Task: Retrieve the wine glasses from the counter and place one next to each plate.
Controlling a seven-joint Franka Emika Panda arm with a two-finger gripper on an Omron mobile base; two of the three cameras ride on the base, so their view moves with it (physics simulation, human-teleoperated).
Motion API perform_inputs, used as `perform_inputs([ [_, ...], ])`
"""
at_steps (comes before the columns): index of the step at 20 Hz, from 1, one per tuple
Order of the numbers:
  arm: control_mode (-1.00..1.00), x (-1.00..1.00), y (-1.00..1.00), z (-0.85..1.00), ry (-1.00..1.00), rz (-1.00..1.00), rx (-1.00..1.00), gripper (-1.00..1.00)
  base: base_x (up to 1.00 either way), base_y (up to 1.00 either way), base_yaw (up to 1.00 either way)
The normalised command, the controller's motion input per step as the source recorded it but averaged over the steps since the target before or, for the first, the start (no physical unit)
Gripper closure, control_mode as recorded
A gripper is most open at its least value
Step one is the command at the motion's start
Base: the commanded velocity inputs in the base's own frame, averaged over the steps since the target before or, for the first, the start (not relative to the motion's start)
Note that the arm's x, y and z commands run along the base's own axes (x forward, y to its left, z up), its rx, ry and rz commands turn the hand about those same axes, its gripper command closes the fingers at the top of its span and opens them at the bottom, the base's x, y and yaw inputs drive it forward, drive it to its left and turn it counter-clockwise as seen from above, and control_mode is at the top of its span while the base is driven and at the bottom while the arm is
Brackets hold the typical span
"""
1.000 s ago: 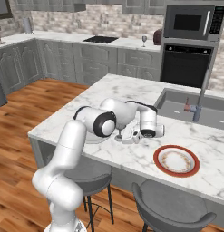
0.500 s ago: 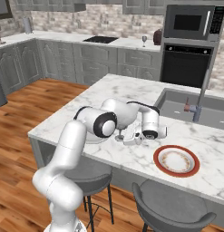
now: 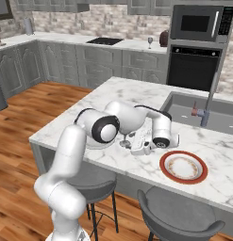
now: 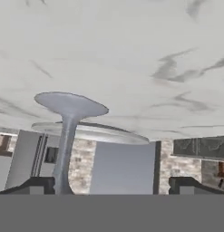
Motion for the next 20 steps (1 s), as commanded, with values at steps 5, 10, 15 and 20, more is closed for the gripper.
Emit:
perform_inputs([
  [5,-1.0,-0.84,-0.09,0.63,-0.07,0.0,0.0,-1.0,0.0,0.0,0.0],
  [10,-1.0,-0.88,-0.01,0.66,-0.13,-0.04,0.0,-1.0,0.0,0.0,0.0],
  [15,-1.0,-0.52,0.0,0.59,-0.16,-0.07,0.0,-1.0,0.0,0.0,0.0],
  [20,-1.0,-0.34,0.03,0.64,-0.14,-0.07,0.0,-1.0,0.0,0.0,0.0],
])
